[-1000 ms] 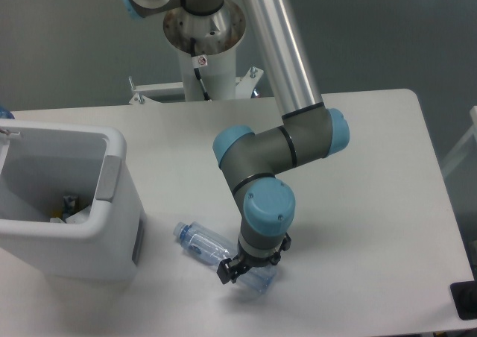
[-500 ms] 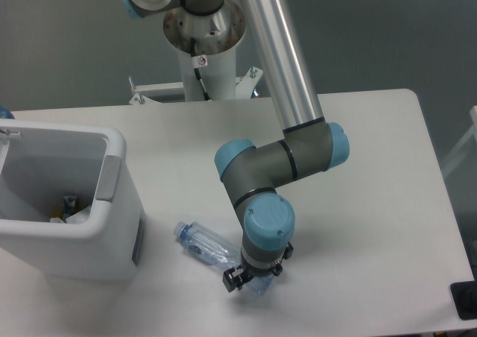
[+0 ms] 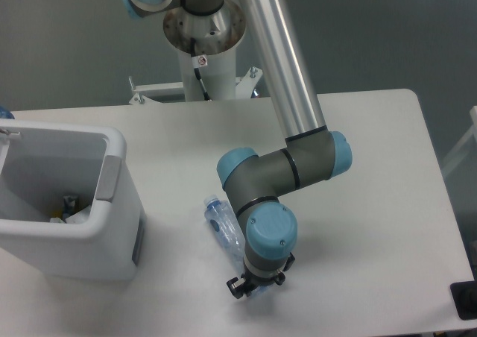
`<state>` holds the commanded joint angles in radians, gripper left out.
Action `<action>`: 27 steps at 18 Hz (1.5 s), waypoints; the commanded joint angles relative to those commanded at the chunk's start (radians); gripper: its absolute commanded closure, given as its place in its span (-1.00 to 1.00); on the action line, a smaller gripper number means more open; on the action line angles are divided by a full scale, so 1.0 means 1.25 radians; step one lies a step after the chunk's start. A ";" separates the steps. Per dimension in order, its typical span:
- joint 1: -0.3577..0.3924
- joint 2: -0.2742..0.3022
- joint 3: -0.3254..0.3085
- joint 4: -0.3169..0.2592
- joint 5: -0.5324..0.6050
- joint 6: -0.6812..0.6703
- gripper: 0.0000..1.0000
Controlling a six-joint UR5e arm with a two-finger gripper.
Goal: Place the trash in the trash can
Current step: 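Tilt the bottle upright, cap end raised, while gripping it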
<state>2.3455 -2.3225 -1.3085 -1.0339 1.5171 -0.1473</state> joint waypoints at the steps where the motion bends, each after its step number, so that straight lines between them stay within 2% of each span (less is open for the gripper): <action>1: -0.005 0.004 0.001 0.000 -0.002 0.002 0.20; 6: -0.005 0.042 0.005 0.001 -0.044 0.022 0.21; 15: -0.002 0.061 0.006 0.006 -0.061 0.037 0.21; 21: 0.007 0.091 0.023 0.011 -0.108 0.039 0.21; 27: 0.039 0.178 0.033 0.012 -0.257 0.096 0.21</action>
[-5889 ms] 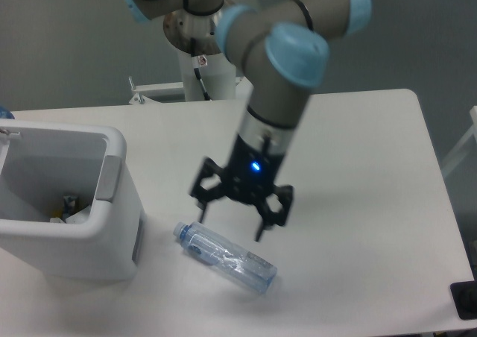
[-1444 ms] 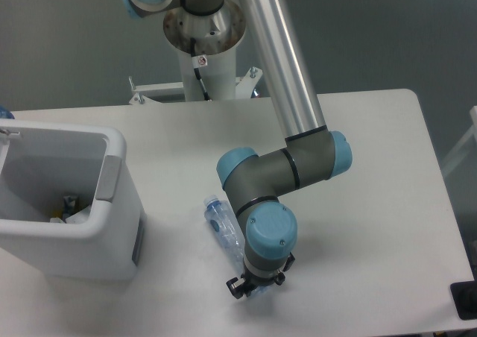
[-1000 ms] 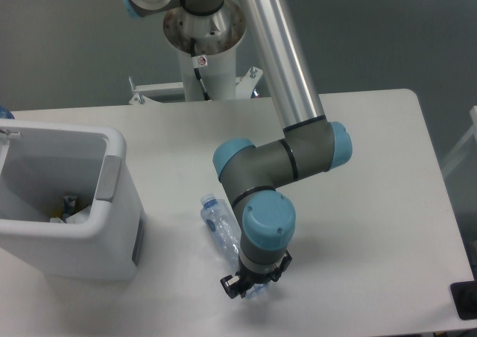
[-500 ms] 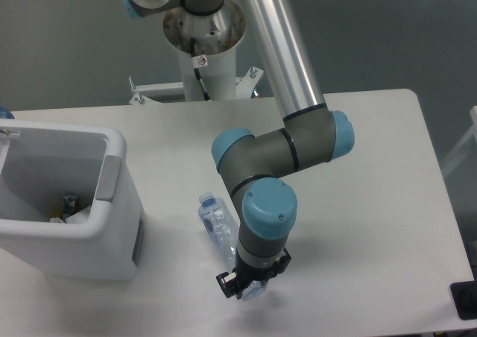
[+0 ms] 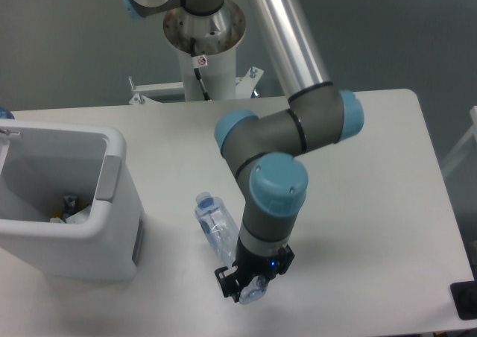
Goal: Place the trash in the trash can
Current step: 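Tilt the bottle upright, cap end raised, while gripping it, then lift the bottle and carry it over the trash bin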
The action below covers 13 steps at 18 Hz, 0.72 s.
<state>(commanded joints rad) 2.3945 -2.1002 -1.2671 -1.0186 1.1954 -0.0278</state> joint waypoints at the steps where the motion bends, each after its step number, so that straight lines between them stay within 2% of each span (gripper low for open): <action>1: 0.007 0.015 0.004 0.000 -0.023 0.007 0.21; 7: 0.014 0.074 0.051 0.001 -0.139 0.014 0.21; 13: -0.018 0.135 0.066 0.062 -0.255 0.020 0.21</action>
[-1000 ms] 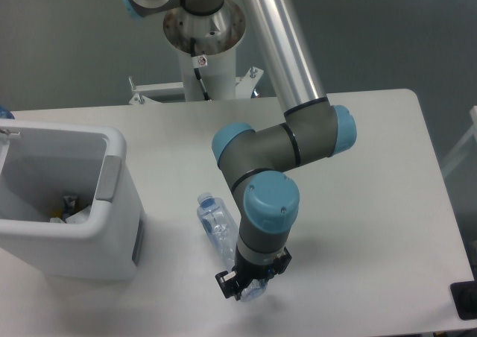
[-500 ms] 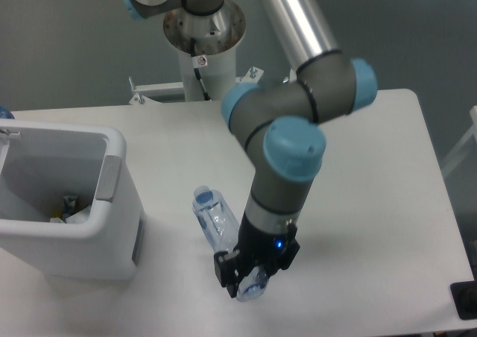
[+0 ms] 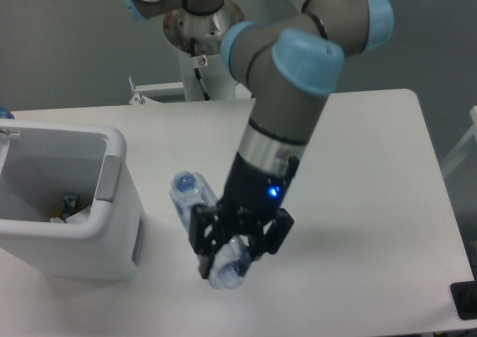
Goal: Place the trash in the trash can
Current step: 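Lift the bottle and carry it over the trash bin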
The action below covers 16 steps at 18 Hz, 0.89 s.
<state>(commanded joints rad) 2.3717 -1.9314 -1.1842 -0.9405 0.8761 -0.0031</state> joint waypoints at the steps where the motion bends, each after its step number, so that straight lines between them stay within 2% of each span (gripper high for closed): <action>1: -0.009 0.012 0.000 0.015 -0.009 0.002 0.21; 5: -0.049 0.020 0.002 0.088 -0.028 0.032 0.21; 7: -0.075 0.017 0.002 0.110 -0.028 0.032 0.21; 16: -0.195 0.010 -0.012 0.118 -0.021 0.031 0.15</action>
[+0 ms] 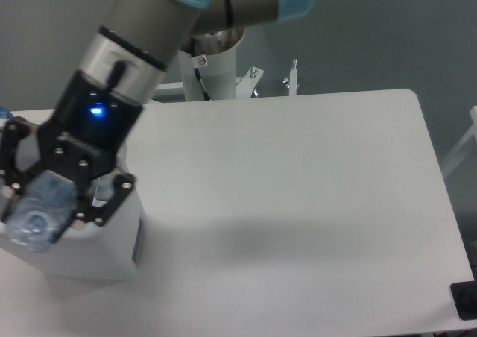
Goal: Place the trash in the trash can
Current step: 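Lift the bottle and carry it over the trash bin, then lower the bottle into the bin and open the gripper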
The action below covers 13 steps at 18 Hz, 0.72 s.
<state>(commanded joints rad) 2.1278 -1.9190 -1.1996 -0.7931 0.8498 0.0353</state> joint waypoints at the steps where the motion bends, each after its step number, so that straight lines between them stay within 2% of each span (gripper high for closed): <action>1: -0.007 -0.001 -0.005 0.001 0.001 0.000 0.06; 2: -0.014 -0.004 -0.011 0.006 0.010 0.001 -0.13; 3: -0.017 0.000 -0.030 0.009 0.026 0.018 -0.58; 4: -0.017 0.005 -0.040 0.006 0.044 0.048 -0.91; 5: -0.020 0.010 -0.049 0.006 0.054 0.068 -1.00; 10: -0.025 0.018 -0.053 0.005 0.058 0.076 -1.00; 13: 0.014 0.020 -0.049 0.005 0.058 0.081 -1.00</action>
<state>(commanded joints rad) 2.1458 -1.8945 -1.2609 -0.7869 0.9219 0.1365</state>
